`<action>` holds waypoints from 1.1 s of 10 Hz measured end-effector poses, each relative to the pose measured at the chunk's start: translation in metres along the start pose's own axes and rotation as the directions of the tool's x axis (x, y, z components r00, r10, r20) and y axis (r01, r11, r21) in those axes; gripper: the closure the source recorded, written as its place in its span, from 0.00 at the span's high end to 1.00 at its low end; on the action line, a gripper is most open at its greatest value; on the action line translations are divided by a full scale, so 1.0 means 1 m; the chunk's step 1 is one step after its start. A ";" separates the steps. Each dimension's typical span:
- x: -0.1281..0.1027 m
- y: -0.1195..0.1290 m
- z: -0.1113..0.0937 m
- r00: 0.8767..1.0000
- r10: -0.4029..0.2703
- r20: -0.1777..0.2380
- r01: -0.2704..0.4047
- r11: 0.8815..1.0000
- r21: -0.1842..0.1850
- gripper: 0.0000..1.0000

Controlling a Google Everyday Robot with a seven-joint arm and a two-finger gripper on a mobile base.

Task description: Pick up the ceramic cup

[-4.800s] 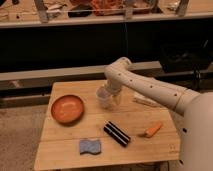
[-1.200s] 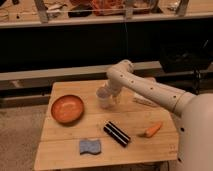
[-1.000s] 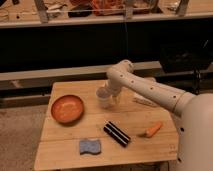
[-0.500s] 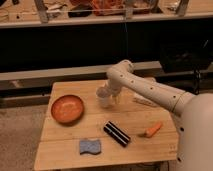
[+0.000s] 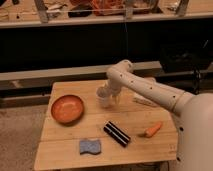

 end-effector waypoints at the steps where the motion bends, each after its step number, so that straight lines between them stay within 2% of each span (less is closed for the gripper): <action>1: 0.000 0.000 0.000 1.000 0.000 0.000 0.000 1.000 0.000 0.80; 9: 0.000 -0.002 0.002 1.000 -0.004 0.000 0.004 1.000 0.002 0.80; 11: -0.001 -0.002 0.002 1.000 -0.005 0.000 0.005 1.000 0.002 0.72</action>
